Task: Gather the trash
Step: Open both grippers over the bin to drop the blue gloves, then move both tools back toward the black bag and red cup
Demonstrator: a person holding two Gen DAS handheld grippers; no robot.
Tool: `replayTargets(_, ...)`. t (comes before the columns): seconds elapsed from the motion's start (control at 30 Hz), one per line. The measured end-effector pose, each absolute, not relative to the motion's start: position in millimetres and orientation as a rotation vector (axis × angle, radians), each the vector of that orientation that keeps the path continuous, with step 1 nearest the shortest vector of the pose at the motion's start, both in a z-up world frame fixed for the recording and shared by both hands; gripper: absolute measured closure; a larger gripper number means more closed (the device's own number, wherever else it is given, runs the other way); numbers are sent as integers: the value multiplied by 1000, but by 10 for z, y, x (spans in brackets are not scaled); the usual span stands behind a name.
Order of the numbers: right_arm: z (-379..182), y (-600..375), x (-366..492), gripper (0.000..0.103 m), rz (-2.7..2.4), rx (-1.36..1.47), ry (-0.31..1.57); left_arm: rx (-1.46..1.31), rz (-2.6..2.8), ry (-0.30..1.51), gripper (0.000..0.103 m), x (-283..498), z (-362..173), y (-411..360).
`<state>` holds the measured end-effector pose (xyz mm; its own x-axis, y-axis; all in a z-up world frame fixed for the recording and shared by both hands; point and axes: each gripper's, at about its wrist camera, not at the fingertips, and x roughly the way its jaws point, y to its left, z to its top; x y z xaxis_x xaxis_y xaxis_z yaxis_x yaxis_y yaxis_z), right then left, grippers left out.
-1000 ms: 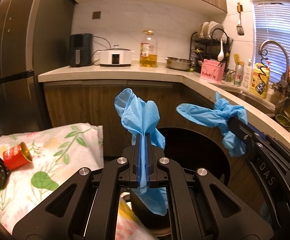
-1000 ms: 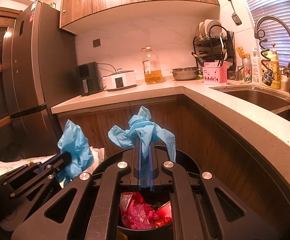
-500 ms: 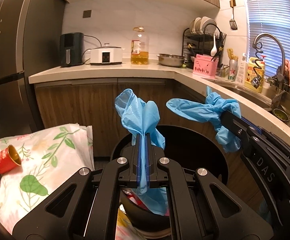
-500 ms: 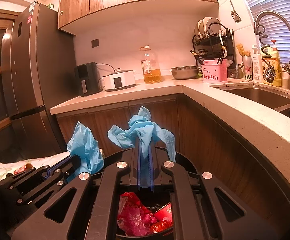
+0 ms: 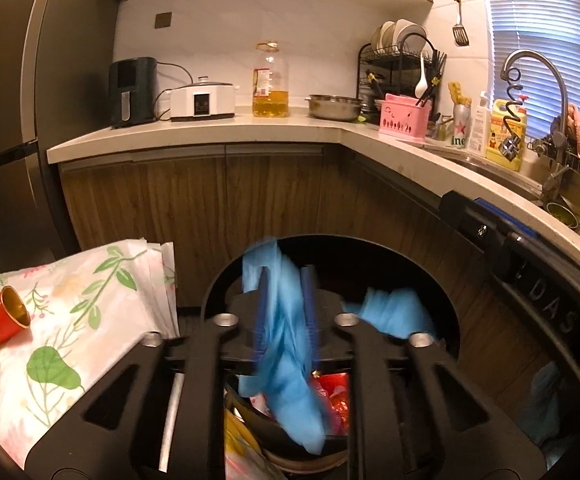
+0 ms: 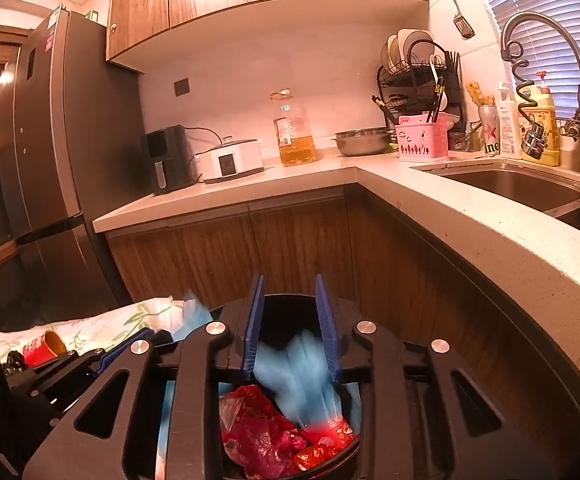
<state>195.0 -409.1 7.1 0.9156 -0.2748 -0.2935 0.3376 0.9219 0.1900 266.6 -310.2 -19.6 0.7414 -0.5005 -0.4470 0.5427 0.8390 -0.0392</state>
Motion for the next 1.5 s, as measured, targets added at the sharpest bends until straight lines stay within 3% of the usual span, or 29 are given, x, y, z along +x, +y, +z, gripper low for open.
replayTargets(0.03, 74, -4098, 1945, 68, -319, 242, 265, 92, -572, 463, 59, 2664, -201, -3095)
replayTargets(0.07, 79, -4102, 1937, 63, -322, 244, 264, 85, -574, 457, 51, 2654, -202, -3083)
replayTargets(0.13, 92, -4103, 1916, 57, -327, 245, 260, 86, -575, 446, 48, 2626, -199, -3063)
replayTargets(0.4, 136, -4102, 1820, 38, -345, 252, 257, 55, -519, 438, 21, 2563, -169, -2885)
replayTargets(0.77, 228, -4018, 1586, 25, -347, 265, 247, -4, -498, 422, 11, 2332, -54, -2563)
replayTargets(1.5, 208, -3185, 1324, 23, -200, 231, 279, -91, -277, 368, 8, 1747, 30, -1302)
